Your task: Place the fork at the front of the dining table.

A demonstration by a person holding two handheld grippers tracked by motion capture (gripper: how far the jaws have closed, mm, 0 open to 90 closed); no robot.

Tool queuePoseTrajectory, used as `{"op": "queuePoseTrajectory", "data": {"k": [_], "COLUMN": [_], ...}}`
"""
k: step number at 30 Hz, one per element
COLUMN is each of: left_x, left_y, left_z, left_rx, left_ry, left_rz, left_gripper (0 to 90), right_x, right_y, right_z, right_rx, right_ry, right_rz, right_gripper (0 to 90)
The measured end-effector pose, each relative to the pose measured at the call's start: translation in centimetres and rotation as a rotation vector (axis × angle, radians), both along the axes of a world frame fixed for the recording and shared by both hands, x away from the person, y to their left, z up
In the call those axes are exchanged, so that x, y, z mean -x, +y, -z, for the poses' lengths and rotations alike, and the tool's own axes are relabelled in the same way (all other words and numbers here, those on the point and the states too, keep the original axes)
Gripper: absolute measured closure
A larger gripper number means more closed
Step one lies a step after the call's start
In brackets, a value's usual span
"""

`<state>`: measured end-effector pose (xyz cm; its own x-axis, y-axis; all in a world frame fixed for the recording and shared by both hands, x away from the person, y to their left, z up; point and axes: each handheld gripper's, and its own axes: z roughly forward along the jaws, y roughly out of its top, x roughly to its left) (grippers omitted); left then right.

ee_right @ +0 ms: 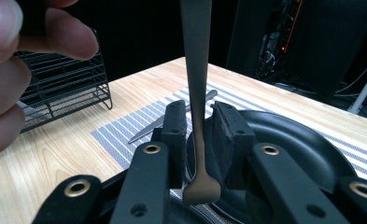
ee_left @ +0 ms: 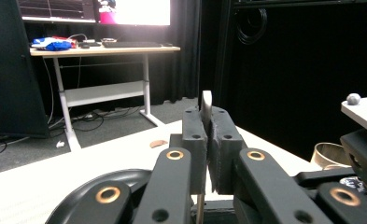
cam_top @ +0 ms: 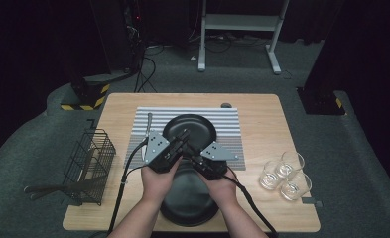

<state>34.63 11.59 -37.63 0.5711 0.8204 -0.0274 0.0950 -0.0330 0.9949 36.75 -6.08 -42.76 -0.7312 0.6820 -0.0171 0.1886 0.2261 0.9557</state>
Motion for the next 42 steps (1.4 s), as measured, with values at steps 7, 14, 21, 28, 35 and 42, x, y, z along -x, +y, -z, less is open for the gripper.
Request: {"op": "queuePoseTrajectory", "data": {"k": [7, 14, 21, 28, 35, 42], "left_x": [-0.3, -0.2, -0.2, 0.1, 0.6, 1.1], "left_y": [0.1, 0.3, 0.6, 1.2, 2.0, 2.8], "left_z": [-0.1, 0.0, 0.2, 0.4, 0.3, 0.7], "left_rx": [0.007, 0.007, -0.001, -0.008, -0.001, -0.005], "left_ry": [0.004, 0.000, 0.005, 0.004, -0.003, 0.001], "left_rz": [0.000, -0.002, 0.000, -0.013, -0.021, -0.030], "left_gripper": [86.3, 85.6, 80.7, 72.5, 68.3, 64.6], "right_x": [-0.1, -0.4, -0.4, -0.5, -0.9, -0.7], "right_y": [0.3, 0.6, 1.0, 1.2, 1.0, 0.3], "right_z": [0.1, -0.1, -0.1, -0.1, 0.0, -0.1], "right_rx": [0.002, 0.020, 0.026, 0.030, 0.025, 0.019], "right_ry": [-0.008, -0.006, -0.012, -0.019, -0.010, -0.008], "right_rz": [-0.003, -0.023, -0.023, -0.017, -0.008, 0.003], "right_gripper": [83.5, 84.4, 84.4, 84.4, 84.4, 84.3]}}
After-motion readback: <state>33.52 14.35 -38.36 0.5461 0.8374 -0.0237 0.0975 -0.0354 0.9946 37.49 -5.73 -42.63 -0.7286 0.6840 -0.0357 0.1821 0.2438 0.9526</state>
